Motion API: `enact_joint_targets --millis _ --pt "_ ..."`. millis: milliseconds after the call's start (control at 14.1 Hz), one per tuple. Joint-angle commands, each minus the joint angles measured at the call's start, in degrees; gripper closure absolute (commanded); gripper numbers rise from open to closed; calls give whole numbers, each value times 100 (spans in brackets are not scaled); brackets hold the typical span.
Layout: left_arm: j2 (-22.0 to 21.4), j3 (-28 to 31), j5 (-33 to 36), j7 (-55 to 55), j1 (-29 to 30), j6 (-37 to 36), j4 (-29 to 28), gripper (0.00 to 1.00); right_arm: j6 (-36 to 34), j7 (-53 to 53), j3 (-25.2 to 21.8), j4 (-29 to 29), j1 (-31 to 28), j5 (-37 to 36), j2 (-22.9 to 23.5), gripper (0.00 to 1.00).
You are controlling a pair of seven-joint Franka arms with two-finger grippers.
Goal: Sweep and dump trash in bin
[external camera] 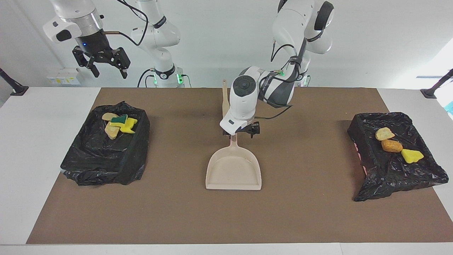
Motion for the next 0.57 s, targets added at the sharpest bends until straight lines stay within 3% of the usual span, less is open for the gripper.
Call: enact_joint_targets --millis 0,498 --pt "-281 -19 -47 26 468 -99 -226 0 -56 -192 23 -78 -89 65 -99 0" --pt "-738 -19 -108 1939 1752 -170 -209 0 -47 -157 23 -200 -80 56 -195 0"
